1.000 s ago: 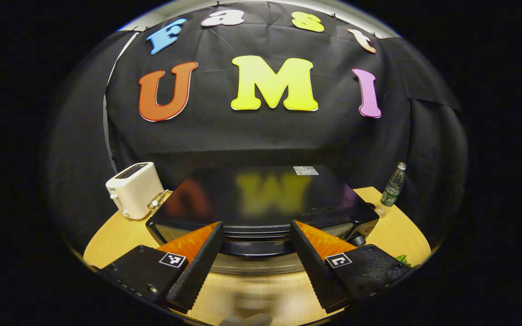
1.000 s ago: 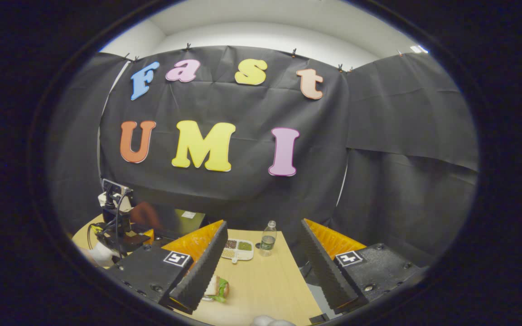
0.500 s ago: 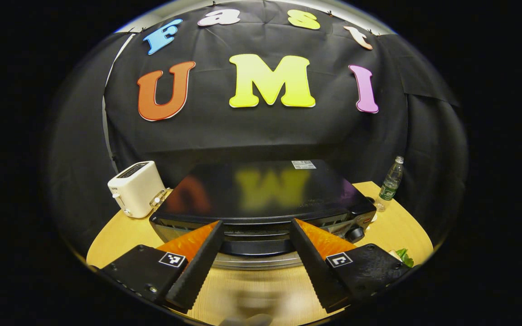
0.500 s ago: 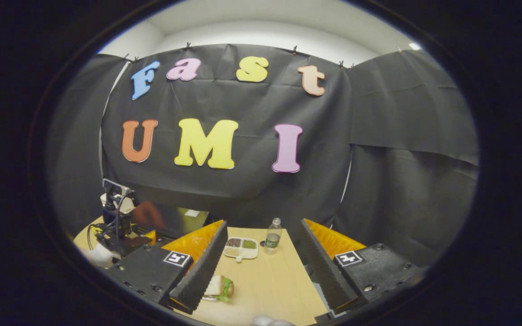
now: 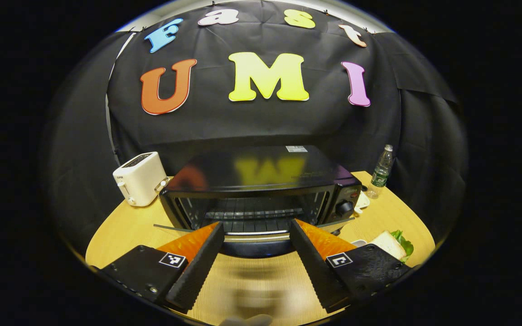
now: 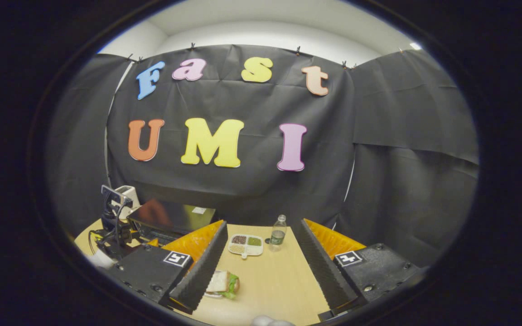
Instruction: Open the electric oven with the left hand, put the food in, and close the electric oven.
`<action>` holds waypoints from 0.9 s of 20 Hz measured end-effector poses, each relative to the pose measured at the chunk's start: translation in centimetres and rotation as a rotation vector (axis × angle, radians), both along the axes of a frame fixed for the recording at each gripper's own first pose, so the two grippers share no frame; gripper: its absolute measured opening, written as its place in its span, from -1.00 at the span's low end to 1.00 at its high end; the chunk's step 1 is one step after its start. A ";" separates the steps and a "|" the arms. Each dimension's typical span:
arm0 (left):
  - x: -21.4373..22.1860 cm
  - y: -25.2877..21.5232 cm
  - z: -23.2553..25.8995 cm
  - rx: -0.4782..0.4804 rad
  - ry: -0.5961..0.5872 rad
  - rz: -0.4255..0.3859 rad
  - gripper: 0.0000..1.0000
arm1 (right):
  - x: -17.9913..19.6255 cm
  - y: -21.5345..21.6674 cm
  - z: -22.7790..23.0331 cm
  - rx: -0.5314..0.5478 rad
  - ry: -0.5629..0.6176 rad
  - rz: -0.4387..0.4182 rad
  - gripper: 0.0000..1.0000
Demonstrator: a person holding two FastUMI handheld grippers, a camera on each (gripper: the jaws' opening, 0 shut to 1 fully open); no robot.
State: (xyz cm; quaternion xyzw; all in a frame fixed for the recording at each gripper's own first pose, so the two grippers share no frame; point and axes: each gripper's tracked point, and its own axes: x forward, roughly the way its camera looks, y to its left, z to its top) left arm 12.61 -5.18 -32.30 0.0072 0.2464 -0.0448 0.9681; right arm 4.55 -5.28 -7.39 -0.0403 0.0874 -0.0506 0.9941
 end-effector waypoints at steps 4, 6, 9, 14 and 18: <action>-2.8 0.0 -1.7 0.010 0.039 0.002 0.94 | -1.3 0.6 -0.5 -0.003 0.010 0.006 0.99; -4.2 0.1 -2.7 0.014 0.061 0.001 0.94 | -1.9 0.7 -0.8 -0.009 0.014 0.007 0.99; -5.8 0.1 -4.6 0.018 0.098 0.002 0.93 | -3.1 0.5 -1.3 -0.011 0.023 0.003 0.97; -8.0 -0.1 -7.5 0.028 0.147 0.002 0.93 | -4.9 -0.1 -2.7 -0.018 0.057 -0.015 0.97; -9.7 -0.2 -10.5 0.061 0.196 -0.021 0.92 | -6.2 -0.5 -3.9 -0.027 0.085 -0.025 0.99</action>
